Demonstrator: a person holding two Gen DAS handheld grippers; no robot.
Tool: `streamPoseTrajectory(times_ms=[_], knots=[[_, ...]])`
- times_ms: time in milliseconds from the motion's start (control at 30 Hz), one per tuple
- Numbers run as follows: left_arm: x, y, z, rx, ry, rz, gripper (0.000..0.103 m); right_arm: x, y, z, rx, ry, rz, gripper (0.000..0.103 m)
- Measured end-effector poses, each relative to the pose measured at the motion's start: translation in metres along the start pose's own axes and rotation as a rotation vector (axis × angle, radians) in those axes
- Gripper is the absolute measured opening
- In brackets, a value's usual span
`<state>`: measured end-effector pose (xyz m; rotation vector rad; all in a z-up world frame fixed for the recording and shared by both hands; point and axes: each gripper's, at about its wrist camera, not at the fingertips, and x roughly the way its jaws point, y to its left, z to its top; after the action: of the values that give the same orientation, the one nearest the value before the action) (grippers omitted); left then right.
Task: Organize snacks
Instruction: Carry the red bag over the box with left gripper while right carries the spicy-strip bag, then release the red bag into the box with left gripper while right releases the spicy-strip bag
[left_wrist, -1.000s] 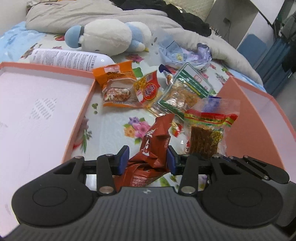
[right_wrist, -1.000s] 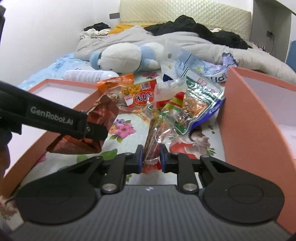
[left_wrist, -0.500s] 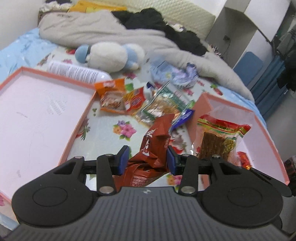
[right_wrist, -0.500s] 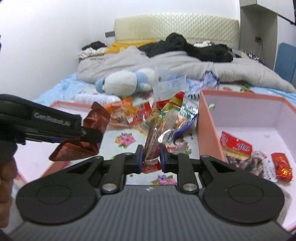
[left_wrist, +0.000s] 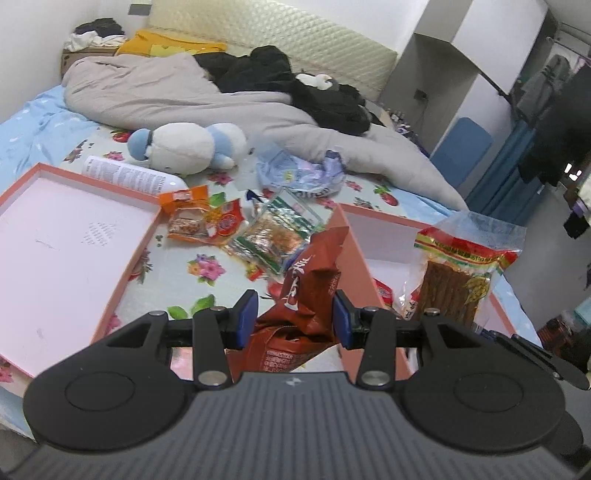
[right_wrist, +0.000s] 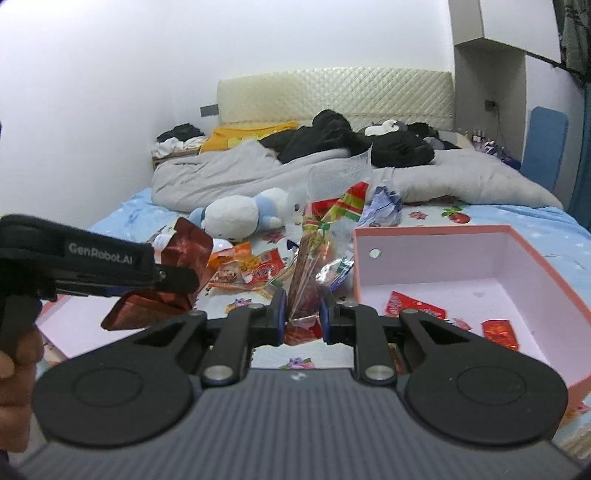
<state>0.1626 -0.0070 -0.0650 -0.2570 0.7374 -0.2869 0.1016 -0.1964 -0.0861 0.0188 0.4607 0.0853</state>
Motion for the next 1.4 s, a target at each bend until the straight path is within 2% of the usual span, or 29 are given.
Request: streamPoseTrajectory(times_ms=[300,500,600,1000,1200,1400], knots=[[-0.016,-0.027,-0.004,0.039,-0.023,-0.059,0.049,-0.027,-0.010,-0.005,0.022,-0.019,-0.032,0.021],[-0.018,-0.054,-0.009,0.151,0.005,-0.106,0.049,-0.036,-0.029,-0.016,0.052,0.005,-0.071,0.021],[-0.011,-0.065,-0.012,0.160,0.015,-0.129,0.049,-0.036,-0.040,-0.020,0.064,0.017,-0.097,0.021],[0.058,-0.131,-0.007,0.229,0.085,-0.245,0.049,-0.019,-0.102,-0.016,0.097,0.028,-0.209,0.022],[0.098,-0.155,0.005,0.255,0.129,-0.234,0.049,0.007,-0.132,-0.013,0.109,0.075,-0.225,0.023],[0.137,-0.168,0.022,0.219,0.200,-0.198,0.049,0.026,-0.153,-0.011,0.149,0.120,-0.224,0.024]])
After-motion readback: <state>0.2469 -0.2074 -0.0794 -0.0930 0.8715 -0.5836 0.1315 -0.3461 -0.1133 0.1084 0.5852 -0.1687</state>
